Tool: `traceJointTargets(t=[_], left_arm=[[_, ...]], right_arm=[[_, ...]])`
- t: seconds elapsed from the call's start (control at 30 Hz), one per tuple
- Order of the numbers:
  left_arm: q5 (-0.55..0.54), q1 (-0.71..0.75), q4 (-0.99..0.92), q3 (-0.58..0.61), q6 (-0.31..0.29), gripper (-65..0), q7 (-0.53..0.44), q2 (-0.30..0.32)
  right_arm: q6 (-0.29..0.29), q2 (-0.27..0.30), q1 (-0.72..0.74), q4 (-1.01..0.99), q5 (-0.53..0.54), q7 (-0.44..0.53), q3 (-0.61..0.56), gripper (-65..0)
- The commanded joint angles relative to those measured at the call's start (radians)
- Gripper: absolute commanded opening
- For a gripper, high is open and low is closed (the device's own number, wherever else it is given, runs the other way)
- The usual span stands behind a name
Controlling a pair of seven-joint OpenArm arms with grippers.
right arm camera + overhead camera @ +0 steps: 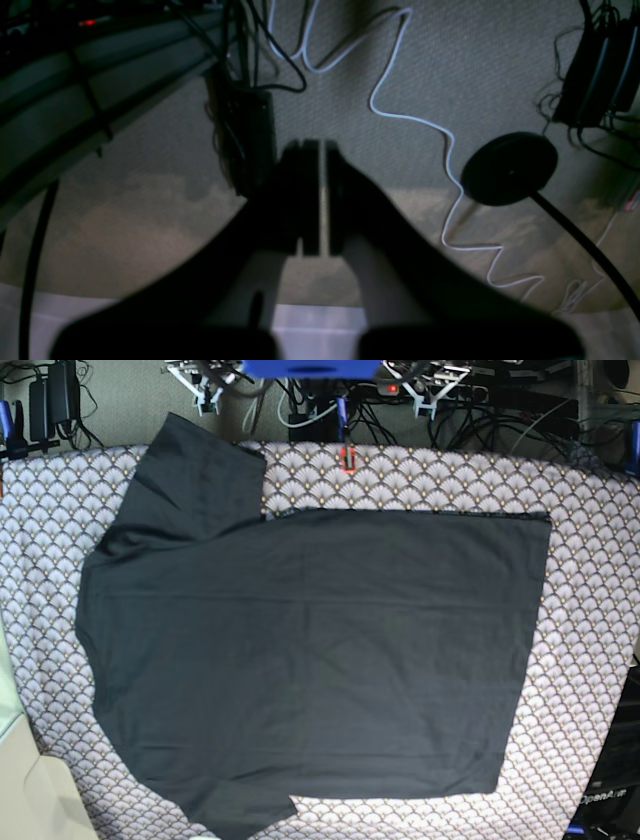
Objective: Fold the T-shirt properly
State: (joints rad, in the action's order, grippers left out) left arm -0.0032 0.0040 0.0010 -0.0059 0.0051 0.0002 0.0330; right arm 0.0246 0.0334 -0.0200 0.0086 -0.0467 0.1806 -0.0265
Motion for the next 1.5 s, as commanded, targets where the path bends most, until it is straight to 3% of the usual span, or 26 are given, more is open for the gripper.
traceJointTargets(t=[0.0,0.33,0.53,1.3,1.37,1.47], left_arm=[[0.004,-0.003,0.003,-0.001,0.005,-65.0,-0.002,0.002],[0.002,0.006,0.003,-0.001,0.002,-65.0,-0.006,0.002],[0.002,0.023,-0.001,-0.001,0.000,-65.0,-0.075,0.002],[0.002,0.026,-0.001,-0.001,-0.001,-65.0,-0.079,0.011],[0.002,0.035,-0.001,-0.001,-0.003,-65.0,-0.082,0.011],[0.002,0.095,0.003,-0.001,-0.004,-65.0,-0.159,0.011]], right_arm=[[-0.013,0.004,-0.001,0.001,0.001,0.006,0.001,-65.0],[-0.013,0.016,-0.010,0.001,0.001,0.006,0.000,-65.0],[-0.013,0.018,-0.030,0.001,0.001,0.036,0.000,-65.0],[-0.013,0.020,-0.050,-0.002,0.005,0.075,0.004,-65.0],[-0.012,0.033,-0.079,0.001,0.006,0.133,0.006,-65.0],[-0.012,0.053,-0.145,-0.003,0.006,0.322,0.006,-65.0]])
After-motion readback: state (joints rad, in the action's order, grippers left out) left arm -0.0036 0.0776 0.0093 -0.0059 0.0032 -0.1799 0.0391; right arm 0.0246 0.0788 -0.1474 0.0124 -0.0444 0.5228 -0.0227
